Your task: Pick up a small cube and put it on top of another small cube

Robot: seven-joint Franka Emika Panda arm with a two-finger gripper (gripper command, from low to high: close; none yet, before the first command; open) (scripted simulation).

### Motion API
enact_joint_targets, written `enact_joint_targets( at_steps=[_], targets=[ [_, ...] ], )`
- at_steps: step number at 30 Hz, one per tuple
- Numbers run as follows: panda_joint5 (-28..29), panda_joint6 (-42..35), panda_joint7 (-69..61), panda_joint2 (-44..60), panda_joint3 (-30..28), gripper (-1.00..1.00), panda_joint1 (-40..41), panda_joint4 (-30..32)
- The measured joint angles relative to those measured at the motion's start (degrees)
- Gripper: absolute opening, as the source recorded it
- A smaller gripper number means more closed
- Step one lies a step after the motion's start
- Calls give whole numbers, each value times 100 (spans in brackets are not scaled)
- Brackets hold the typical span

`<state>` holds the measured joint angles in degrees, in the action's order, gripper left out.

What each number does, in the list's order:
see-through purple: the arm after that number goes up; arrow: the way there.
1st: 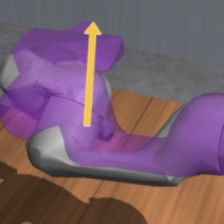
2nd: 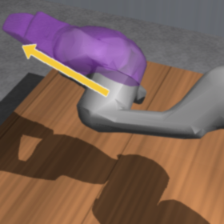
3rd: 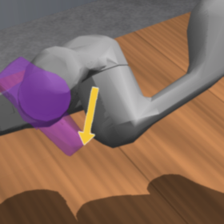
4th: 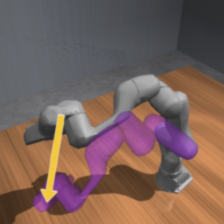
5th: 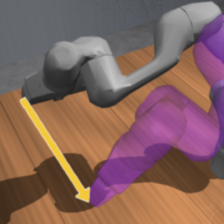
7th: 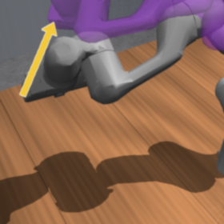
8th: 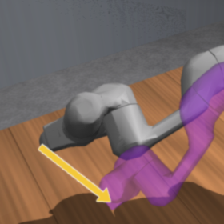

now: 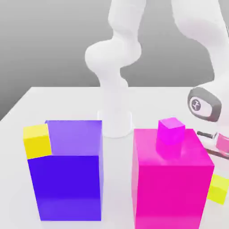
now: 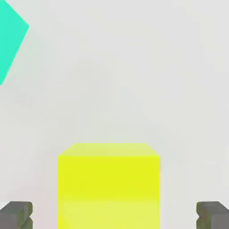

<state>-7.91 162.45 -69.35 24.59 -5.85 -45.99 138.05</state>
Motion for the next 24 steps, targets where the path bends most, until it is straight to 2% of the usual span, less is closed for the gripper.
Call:
enact_joint_targets(
  at_steps=[7,12,19,24],
  targets=[
    [-3,-6,-5,6,-1,-100,-2,-2],
    [248,-631,182,-777,-199,-100,-149,149],
    [-695,-1719,-653,-1405,137,-100,223,88],
    [-895,-2615,-1080,-2067,65,-100,436,10]
  ],
)
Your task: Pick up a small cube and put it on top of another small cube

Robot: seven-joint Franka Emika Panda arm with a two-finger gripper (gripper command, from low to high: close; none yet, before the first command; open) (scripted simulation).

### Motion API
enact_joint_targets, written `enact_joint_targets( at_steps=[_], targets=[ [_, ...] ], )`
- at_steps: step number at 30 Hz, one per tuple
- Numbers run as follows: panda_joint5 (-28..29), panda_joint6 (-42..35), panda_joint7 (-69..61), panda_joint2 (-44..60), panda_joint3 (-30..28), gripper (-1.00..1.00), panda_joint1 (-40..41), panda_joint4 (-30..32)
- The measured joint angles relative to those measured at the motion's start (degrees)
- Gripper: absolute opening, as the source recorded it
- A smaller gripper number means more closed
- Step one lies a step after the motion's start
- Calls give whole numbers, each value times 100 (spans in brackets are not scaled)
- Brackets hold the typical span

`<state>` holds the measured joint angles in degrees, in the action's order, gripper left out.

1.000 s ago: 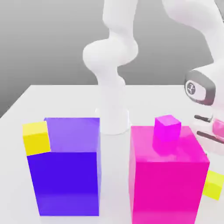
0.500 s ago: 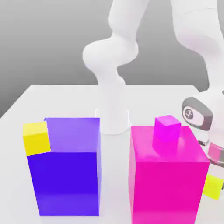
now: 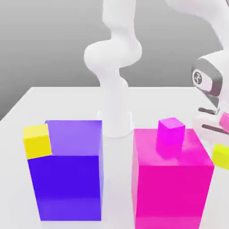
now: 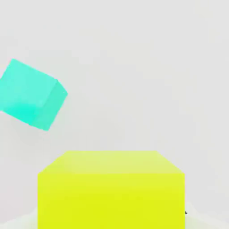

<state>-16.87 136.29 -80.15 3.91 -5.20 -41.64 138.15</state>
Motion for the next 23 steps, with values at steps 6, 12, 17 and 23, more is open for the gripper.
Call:
enact_joint_targets(
  at_steps=[6,12,17,23],
  targets=[
    [410,-919,-78,-983,-128,-100,283,-39],
    [1459,-1794,-6,-2169,-283,-100,786,-52],
    [2098,-1918,-104,-2619,-448,-100,1157,115],
    [2131,-1294,-131,-2400,-511,100,1172,517]
  ],
)
